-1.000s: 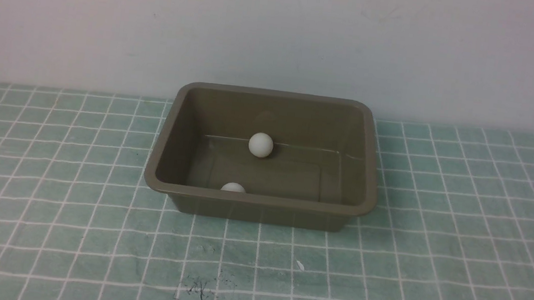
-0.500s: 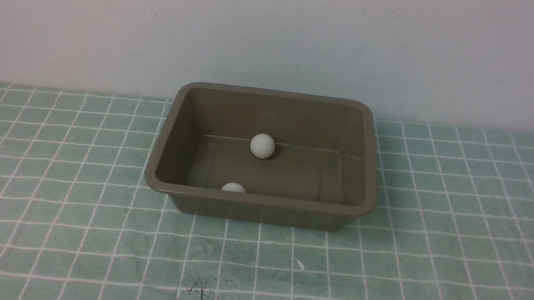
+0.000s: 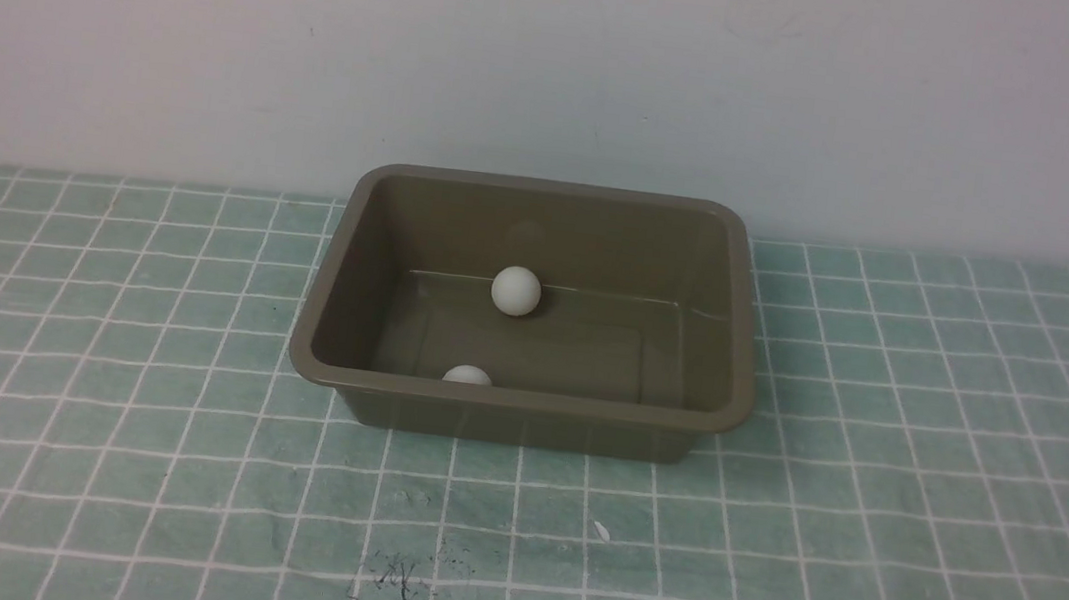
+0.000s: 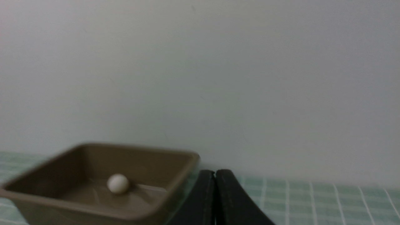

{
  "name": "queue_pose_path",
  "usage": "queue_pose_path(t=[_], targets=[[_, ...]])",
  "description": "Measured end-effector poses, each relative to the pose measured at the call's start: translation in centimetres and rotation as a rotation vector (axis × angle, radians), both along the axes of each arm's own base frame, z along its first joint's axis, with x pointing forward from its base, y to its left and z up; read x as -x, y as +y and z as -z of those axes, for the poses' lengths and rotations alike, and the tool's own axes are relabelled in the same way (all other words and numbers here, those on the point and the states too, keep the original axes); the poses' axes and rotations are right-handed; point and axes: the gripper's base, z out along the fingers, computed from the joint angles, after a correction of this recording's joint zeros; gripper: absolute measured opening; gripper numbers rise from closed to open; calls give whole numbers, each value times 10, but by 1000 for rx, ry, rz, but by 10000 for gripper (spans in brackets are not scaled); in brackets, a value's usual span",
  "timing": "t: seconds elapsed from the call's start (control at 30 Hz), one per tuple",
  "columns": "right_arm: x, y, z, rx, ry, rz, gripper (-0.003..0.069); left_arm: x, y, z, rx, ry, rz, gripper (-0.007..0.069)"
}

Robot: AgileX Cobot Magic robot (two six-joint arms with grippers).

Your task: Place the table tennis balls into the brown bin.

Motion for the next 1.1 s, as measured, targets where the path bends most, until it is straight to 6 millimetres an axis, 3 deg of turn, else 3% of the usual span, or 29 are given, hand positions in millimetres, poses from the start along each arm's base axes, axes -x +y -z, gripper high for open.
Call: queue_pose_path(t=[0.03, 0.1, 0.17, 1.1], targets=[[-6, -2, 25, 18, 77, 58, -13, 0, 0, 0, 0, 0, 0, -5], [-11, -4, 55, 33, 171, 116, -13, 0, 0, 0, 0, 0, 0, -5], [-12, -6, 72, 37, 235, 156, -13, 0, 0, 0, 0, -2, 0, -5], [-13, -7, 71, 39, 221, 175, -13, 0, 0, 0, 0, -2, 0, -5]])
